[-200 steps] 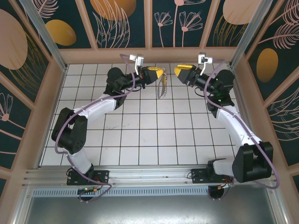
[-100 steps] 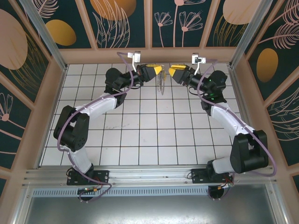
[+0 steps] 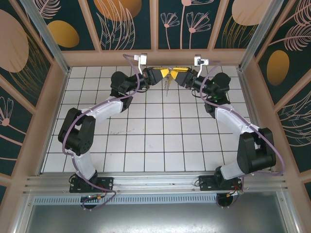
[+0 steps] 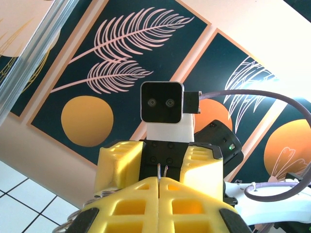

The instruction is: Put the keys on the keyring

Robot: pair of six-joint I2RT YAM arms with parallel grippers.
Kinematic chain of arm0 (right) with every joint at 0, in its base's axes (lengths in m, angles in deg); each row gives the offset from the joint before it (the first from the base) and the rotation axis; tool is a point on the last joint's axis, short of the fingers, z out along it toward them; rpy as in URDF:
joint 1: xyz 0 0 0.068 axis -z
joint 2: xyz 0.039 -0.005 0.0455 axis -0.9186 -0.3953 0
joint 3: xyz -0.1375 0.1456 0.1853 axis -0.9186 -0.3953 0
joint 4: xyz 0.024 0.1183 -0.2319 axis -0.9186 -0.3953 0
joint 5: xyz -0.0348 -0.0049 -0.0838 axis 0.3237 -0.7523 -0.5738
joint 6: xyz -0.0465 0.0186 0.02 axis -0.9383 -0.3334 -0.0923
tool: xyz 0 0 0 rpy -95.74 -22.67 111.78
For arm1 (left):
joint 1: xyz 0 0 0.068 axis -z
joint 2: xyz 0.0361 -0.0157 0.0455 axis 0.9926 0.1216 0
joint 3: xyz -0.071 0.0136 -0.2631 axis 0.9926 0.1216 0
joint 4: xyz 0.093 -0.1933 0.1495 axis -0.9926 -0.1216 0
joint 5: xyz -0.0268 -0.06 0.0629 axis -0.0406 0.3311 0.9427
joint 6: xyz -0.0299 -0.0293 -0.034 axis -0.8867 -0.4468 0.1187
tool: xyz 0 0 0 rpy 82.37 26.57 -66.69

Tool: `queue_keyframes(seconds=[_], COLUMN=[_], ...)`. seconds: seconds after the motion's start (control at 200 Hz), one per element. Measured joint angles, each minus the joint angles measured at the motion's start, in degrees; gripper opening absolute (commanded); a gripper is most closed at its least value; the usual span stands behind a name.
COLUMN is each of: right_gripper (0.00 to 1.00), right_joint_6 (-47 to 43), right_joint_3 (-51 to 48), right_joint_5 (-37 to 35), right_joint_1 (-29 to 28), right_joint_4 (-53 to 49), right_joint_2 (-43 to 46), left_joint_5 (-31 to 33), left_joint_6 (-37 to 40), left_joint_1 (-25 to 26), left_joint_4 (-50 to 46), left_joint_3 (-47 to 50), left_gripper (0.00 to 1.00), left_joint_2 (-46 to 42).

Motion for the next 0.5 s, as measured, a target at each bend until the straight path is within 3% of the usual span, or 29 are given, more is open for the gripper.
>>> queue_keyframes(seconds=[0.305,0.5], right_gripper=[0.16,0.22], right_joint_6=[1.0,1.0], right_joint_3=[0.1,0.6], right_joint_5=[0.0,0.2], right_joint_1=[-0.4,-0.6], right_joint_4=[1.0,1.2], right_joint_2=[-0.5,-0.5], left_joint_5=[0.0,0.0], left_joint_6=[0.0,0.0], left_joint_1=[0.0,0.0], left_joint_4=[-0.1,0.0], left_joint_3=[0.0,0.0], left_gripper=[0.0,0.0], left_joint_2=[0.0,0.0])
